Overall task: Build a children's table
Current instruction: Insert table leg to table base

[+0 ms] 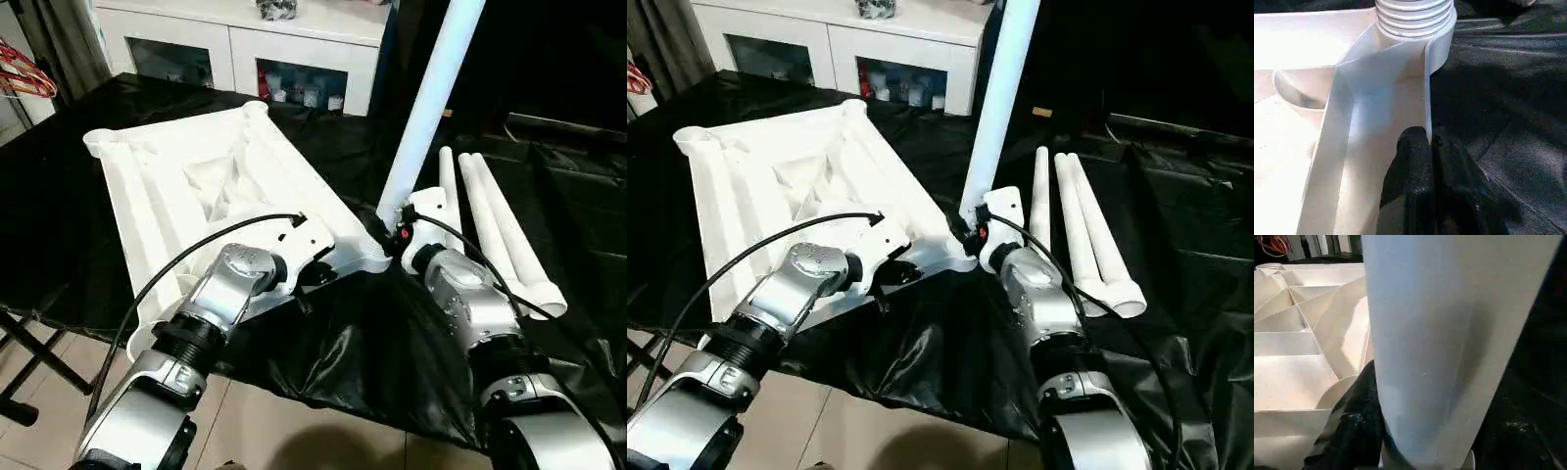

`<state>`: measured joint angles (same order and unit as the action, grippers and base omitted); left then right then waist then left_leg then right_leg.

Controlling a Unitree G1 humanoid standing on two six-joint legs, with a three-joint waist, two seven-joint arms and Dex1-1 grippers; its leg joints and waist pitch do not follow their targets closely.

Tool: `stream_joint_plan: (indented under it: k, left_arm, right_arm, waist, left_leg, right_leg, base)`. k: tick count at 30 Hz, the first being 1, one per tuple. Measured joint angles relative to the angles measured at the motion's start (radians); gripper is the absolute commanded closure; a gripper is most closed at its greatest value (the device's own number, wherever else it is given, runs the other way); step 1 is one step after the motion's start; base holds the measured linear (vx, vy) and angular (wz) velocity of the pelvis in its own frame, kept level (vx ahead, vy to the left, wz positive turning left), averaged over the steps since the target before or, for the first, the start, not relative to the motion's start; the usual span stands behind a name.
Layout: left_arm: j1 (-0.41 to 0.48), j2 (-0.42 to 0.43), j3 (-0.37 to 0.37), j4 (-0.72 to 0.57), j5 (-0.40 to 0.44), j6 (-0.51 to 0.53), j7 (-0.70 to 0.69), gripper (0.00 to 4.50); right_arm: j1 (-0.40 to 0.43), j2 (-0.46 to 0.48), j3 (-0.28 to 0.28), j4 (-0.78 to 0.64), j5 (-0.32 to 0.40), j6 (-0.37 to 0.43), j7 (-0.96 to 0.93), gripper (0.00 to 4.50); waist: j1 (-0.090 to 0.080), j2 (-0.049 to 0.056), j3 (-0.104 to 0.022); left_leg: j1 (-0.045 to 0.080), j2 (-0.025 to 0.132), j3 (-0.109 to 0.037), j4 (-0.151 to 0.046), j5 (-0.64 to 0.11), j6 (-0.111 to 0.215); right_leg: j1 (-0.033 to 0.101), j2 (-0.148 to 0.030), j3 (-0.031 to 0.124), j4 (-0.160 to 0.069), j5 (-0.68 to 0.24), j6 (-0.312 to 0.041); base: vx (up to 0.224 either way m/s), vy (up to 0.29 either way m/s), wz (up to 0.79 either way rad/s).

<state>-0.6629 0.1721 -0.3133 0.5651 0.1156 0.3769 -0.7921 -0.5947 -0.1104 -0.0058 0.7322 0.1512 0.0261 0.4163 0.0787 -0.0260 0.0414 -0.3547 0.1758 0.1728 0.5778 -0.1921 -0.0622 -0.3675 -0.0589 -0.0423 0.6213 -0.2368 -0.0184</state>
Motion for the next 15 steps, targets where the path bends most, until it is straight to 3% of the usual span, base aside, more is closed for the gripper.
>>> stream_joint_plan:
  k: [3,4,8,10,15]
  left_arm:
    - [0.006,0.001,0.0,-0.009,0.004,0.001,0.0,4.5]
    - [0.013,0.005,0.0,-0.021,0.007,0.001,-0.001,4.5]
    - [0.025,0.013,0.0,-0.047,0.005,0.0,-0.019,4.5]
    - [0.025,0.018,0.0,-0.051,0.003,-0.003,-0.034,4.5]
    - [0.033,0.042,-0.004,-0.071,-0.007,-0.018,-0.081,4.5]
  right_arm:
    - [0.0,0.002,0.0,0.0,-0.005,0.0,0.0,2.61]
    - [0.0,0.003,0.0,-0.001,-0.005,0.0,0.006,2.05]
    - [0.015,0.005,-0.008,0.007,-0.003,0.003,0.033,1.86]
    - [0.019,0.003,-0.012,-0.002,0.002,-0.001,0.045,1.51]
    - [0.06,-0.023,-0.01,-0.069,0.028,0.011,0.144,1.51]
  waist:
    - [-0.001,0.0,0.0]
    - [-0.003,0.0,0.0]
    - [-0.001,0.001,0.001]
    - [0.0,0.003,0.001]
    - [0.005,0.004,0.002]
  left_leg:
    - [0.0,0.0,0.0,-0.001,0.0,0.0]
    - [0.001,0.0,0.0,-0.002,0.0,0.0]
    - [-0.001,0.0,0.0,-0.006,0.0,0.0]
    - [-0.001,0.0,0.001,-0.006,0.0,0.0]
    - [-0.004,0.0,0.001,-0.006,0.0,0.001]
  right_leg:
    - [0.0,0.0,0.0,-0.001,0.0,0.0]
    - [0.0,0.0,0.0,-0.001,0.0,0.0]
    - [0.0,0.001,-0.001,-0.006,0.0,0.0]
    - [0.0,0.001,-0.001,-0.007,0.0,0.0]
    - [-0.002,0.001,-0.001,-0.01,0.0,0.0]
  base:
    - [0.0,0.0,0.0]
    - [0.0,0.0,0.0]
    - [0.0,0.0,0.0]
    - [0.0,0.0,0.0]
    - [0.0,0.0,0.0]
